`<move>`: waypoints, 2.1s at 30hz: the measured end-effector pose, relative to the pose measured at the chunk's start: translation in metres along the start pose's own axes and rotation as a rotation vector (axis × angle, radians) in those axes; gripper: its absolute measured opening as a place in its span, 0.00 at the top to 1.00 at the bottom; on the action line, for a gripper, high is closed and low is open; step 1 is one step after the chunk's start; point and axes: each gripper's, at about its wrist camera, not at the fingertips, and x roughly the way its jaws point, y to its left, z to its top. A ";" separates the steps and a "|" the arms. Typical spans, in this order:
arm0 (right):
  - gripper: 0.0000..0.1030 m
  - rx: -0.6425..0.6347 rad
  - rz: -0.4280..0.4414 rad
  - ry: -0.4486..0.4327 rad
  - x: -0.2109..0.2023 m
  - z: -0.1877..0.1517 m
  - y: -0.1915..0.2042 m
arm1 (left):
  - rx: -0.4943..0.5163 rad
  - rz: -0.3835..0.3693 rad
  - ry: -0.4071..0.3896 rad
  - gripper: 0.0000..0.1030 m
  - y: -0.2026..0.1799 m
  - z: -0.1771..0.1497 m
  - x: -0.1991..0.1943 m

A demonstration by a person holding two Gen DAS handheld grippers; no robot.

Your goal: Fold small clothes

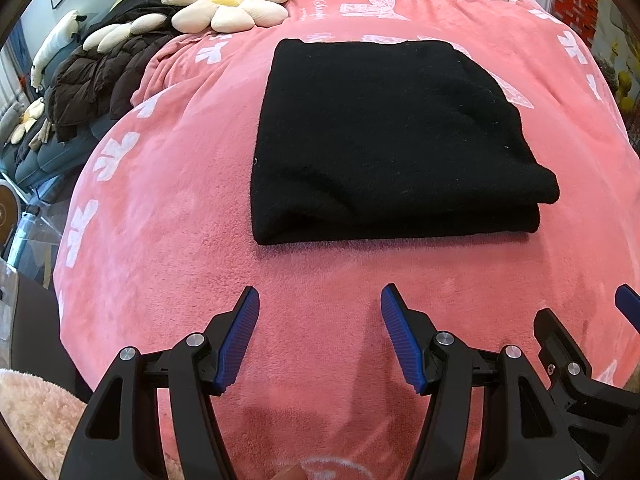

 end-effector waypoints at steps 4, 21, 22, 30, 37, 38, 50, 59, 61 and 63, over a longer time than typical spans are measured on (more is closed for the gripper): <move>0.10 -0.001 0.000 0.000 0.000 0.000 0.000 | 0.000 0.000 0.000 0.41 0.000 0.000 0.000; 0.10 -0.001 0.000 0.001 0.000 0.000 0.000 | -0.001 0.001 0.000 0.41 -0.001 0.000 0.000; 0.10 -0.001 0.000 0.001 0.000 0.000 0.000 | -0.001 0.000 0.000 0.41 -0.001 0.000 0.000; 0.10 -0.001 0.000 0.001 0.000 0.000 0.000 | -0.001 0.000 0.002 0.41 0.000 0.000 0.000; 0.10 -0.001 -0.001 0.001 0.000 0.001 0.000 | 0.000 0.000 0.001 0.41 -0.001 0.000 0.000; 0.10 -0.001 -0.001 0.001 0.000 0.000 0.000 | -0.001 0.000 0.001 0.41 -0.001 0.000 0.000; 0.10 0.008 -0.004 0.002 0.000 0.000 -0.003 | -0.011 0.008 0.012 0.27 0.001 -0.001 0.001; 0.10 0.019 -0.004 0.010 0.002 0.000 -0.009 | -0.016 0.009 0.004 0.23 0.003 -0.002 0.000; 0.10 0.017 -0.005 0.010 0.002 0.001 -0.008 | -0.016 0.010 -0.002 0.24 0.003 -0.002 -0.001; 0.10 0.016 -0.005 0.009 0.002 0.001 -0.009 | -0.017 0.010 -0.005 0.24 0.004 -0.002 -0.002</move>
